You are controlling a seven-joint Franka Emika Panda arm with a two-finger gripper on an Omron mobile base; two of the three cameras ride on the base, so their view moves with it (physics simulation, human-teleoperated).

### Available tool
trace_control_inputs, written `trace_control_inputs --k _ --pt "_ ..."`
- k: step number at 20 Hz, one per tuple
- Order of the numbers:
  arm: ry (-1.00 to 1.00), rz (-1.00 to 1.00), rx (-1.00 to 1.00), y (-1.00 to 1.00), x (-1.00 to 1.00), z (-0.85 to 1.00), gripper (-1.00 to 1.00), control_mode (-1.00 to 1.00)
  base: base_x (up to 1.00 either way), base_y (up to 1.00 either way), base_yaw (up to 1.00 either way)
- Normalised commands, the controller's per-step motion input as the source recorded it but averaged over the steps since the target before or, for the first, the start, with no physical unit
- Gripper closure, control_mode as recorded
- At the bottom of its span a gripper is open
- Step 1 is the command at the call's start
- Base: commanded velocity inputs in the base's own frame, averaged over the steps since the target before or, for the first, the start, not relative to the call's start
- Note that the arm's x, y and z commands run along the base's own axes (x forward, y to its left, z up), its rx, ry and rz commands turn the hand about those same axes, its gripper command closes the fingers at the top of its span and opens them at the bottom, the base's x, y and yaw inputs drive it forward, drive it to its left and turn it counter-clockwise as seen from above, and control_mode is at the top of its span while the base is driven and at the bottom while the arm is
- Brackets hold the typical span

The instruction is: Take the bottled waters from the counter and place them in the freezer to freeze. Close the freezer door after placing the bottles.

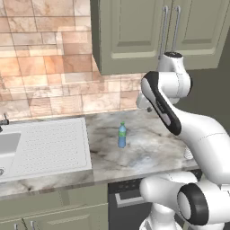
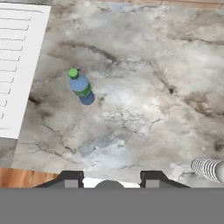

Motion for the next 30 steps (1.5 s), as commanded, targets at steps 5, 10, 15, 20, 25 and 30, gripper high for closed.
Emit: trace_control_inputs --k 5,10,15,20,25,30 --pt "-0.05 0.02 0.03 -0.13 -0.04 0.0 -1.0 -1.0 0.0 0.0 0.0" --pt "-0.12 0.0 0.05 -0.26 -0.23 0.02 -1.0 -1.0 0.0 0.0 0.0" --pt "-0.25 0.0 0.0 -0.16 -0.46 0.03 -1.0 -1.0 0.0 0.0 0.0" --pt "-0.33 0.0 0.0 -0.19 -0.58 0.11 -1.0 -1.0 0.0 0.0 0.0" --pt "-0.31 0.0 0.0 -0.2 -0.5 0.24 -1.0 -1.0 0.0 0.0 0.0" --pt "-0.01 0.05 0.0 -0.19 -0.04 0.2 -1.0 -1.0 0.0 0.0 0.0"
